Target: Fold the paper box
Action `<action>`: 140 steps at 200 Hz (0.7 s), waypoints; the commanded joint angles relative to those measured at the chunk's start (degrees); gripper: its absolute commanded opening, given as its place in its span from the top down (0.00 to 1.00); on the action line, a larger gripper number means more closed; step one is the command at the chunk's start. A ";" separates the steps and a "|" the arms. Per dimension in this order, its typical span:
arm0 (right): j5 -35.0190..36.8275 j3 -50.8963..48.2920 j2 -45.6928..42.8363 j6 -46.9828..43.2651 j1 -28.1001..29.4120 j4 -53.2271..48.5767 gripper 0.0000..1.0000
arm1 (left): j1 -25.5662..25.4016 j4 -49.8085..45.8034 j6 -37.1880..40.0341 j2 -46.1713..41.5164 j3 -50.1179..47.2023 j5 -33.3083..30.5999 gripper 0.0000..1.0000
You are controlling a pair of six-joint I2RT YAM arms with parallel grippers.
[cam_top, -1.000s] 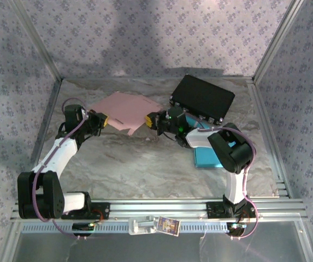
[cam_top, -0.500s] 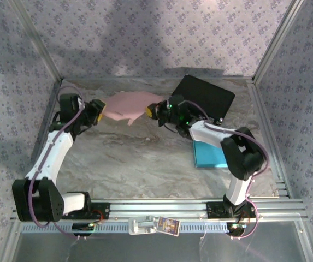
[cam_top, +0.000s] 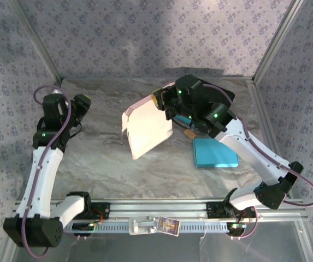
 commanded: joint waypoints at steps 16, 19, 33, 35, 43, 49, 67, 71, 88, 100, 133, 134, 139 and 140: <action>4.97 2.06 13.25 6.64 -0.17 -9.48 1.00 | 0.27 -5.68 4.38 5.73 2.63 6.48 0.54; 5.20 2.81 14.54 6.37 -0.35 -9.39 1.00 | 0.17 -5.84 5.01 6.01 2.58 6.84 0.54; 6.63 3.61 19.23 3.83 -1.28 -3.37 1.00 | 0.09 -7.38 7.36 6.38 1.65 7.29 0.54; 6.89 3.53 19.78 3.44 -1.40 -1.96 1.00 | 0.05 -7.45 7.78 6.30 1.32 7.25 0.55; 7.08 2.92 21.69 3.07 -1.84 1.35 1.00 | 0.04 -7.38 8.93 5.87 -0.05 7.21 0.55; 6.17 1.71 22.87 2.96 -2.38 5.42 1.00 | 0.13 -7.40 9.39 5.52 -1.06 7.29 0.56; 4.84 -1.39 25.29 3.13 -3.00 13.38 1.00 | 0.10 -6.62 11.63 4.90 -4.01 8.56 0.58; 4.58 -2.00 25.62 2.68 -2.99 15.48 1.00 | 0.08 -6.44 12.18 4.83 -4.72 8.90 0.58; 3.03 -4.62 26.44 1.14 -2.92 20.95 1.00 | 0.12 -5.95 14.92 4.70 -7.70 9.84 0.60; 0.94 -7.61 26.37 -0.33 -3.10 24.78 1.00 | 0.18 -5.11 16.91 4.68 -10.03 10.07 0.61; -4.81 -15.26 26.47 -4.54 -3.95 34.38 1.00 | 0.14 -0.87 19.30 5.48 -15.87 12.75 0.64; -4.92 -15.55 26.42 -4.73 -4.01 34.85 1.00 | 0.13 -0.70 19.32 5.48 -16.00 12.79 0.64; -5.00 -17.09 26.28 -5.17 -4.06 37.18 1.00 | 0.21 0.08 19.70 5.56 -16.72 13.06 0.64; -5.02 -17.43 26.24 -5.27 -4.07 37.74 1.00 | 0.21 0.26 19.83 5.57 -16.87 13.16 0.64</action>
